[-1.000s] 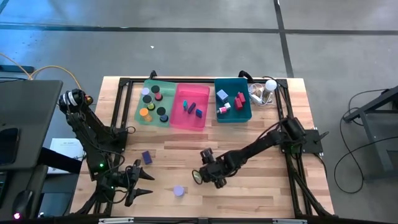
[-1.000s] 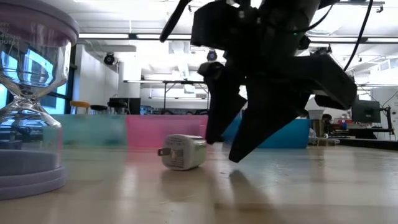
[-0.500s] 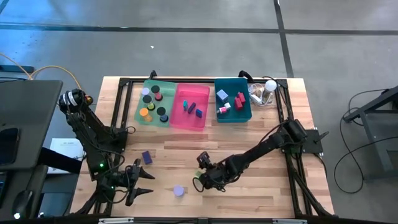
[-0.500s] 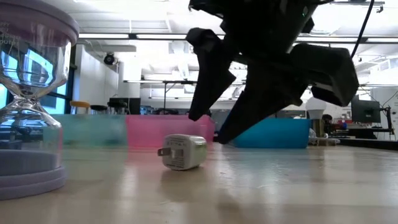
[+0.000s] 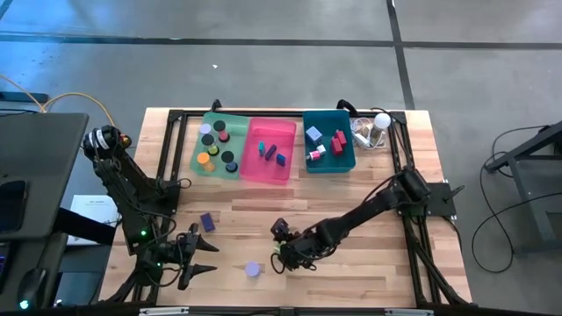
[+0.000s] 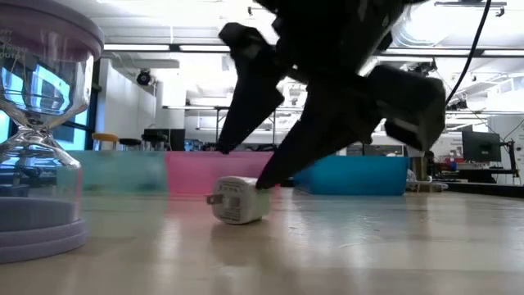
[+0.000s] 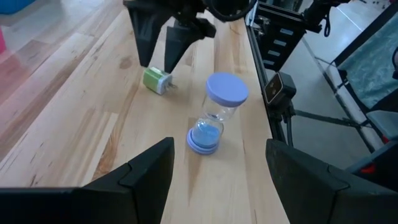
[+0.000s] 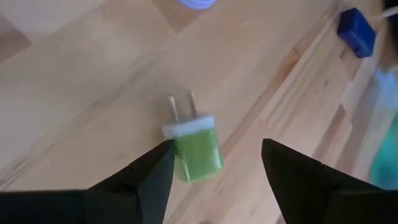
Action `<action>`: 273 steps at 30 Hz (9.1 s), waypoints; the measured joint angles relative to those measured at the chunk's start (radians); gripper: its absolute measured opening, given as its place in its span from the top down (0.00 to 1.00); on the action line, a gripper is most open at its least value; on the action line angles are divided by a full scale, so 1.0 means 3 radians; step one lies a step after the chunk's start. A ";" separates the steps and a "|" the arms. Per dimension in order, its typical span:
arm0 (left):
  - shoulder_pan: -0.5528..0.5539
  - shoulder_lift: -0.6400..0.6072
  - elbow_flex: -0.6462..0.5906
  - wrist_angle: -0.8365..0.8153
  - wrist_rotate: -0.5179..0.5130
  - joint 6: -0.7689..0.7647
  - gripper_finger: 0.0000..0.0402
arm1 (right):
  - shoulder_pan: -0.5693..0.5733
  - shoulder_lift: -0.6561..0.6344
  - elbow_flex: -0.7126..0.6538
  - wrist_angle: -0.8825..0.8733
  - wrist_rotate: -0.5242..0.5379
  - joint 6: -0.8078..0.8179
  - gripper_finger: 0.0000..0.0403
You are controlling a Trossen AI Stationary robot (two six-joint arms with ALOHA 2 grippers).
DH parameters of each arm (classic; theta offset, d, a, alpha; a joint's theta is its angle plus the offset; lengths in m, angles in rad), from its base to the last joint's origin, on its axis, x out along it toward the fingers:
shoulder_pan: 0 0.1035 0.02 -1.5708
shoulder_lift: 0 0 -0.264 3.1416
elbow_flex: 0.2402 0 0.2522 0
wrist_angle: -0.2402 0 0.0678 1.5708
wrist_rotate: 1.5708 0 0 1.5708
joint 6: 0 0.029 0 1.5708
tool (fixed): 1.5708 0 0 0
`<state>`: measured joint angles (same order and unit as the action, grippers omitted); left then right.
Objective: Pick & Place Office items
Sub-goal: Put the green charger adapter into the blue bin, then put the purple digital clock into the pink bin
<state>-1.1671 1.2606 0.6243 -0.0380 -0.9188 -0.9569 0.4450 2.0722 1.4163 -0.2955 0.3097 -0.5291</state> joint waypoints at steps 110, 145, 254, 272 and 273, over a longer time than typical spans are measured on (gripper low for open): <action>0.0291 0.0001 0.0004 0.0070 0.0020 -0.0043 0.39 | -0.3607 -0.1119 -0.1345 0.0084 -0.0151 0.3175 0.71; 0.0633 0.0000 0.0000 0.0150 0.0289 0.0397 0.39 | -0.2842 -0.2029 -0.1339 0.1375 -0.1459 0.3149 0.08; 0.2148 0.0017 0.0451 -0.2986 0.2723 0.3512 0.39 | 0.0633 -0.1155 -0.1339 0.1925 0.2009 0.4829 0.09; 0.2144 0.0481 0.0451 -0.2988 0.2618 0.3464 0.39 | 0.0633 -0.1155 -0.1339 0.1923 0.2010 0.4829 0.09; 0.2144 0.0481 0.0451 -0.2987 0.2624 0.3463 0.39 | 0.0633 -0.1155 -0.1339 0.1923 0.2010 0.4828 0.09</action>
<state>-0.5240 1.4048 0.7597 -0.9340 -0.1317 0.0820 0.6350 1.7256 1.0145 0.2813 0.9127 0.9192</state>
